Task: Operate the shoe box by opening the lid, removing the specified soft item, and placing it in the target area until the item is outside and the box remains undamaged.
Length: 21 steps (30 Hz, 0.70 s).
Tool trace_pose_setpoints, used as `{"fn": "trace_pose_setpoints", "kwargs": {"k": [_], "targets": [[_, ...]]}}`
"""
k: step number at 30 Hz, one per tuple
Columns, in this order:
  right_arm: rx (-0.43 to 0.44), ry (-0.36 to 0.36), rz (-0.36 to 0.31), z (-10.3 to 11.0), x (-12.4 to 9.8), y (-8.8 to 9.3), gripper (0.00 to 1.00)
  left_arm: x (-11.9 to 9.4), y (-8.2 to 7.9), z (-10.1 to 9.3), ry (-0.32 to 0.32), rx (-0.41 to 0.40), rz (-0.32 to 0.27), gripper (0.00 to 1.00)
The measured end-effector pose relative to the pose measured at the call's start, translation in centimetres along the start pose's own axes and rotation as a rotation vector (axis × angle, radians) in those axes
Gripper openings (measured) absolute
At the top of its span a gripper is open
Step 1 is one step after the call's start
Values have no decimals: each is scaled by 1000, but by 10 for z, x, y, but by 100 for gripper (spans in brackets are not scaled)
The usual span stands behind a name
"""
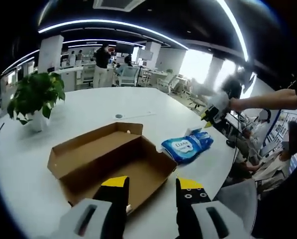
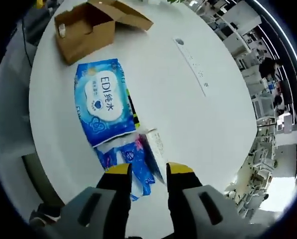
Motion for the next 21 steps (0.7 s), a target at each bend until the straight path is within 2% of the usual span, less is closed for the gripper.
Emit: {"fn": "trace_pose_setpoints", "kwargs": {"k": [5, 10, 15, 19, 21], "targets": [[194, -53, -154, 14, -2, -30, 27, -10, 8, 5, -3, -15, -6, 38], [266, -96, -224, 23, -5, -47, 29, -21, 15, 13, -13, -30, -10, 38], [351, -154, -328, 37, -9, -74, 30, -27, 18, 20, -22, -38, -20, 38], [381, -217, -386, 48, -11, -93, 33, -29, 22, 23, -25, -45, -24, 38], [373, -210, -393, 50, -12, -101, 33, -31, 23, 24, -26, -50, -27, 38]]}}
Point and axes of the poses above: the point that each gripper's makers call its tool centre point, and the gripper's own axes: x roughly forward along the fingers, z roughly to its left, y roughly out of its underside, the point moved 5 cm from there along -x, roughly backward along the fingers, and after that the axes turned 11 degrees about x, right-handed, at the moved point
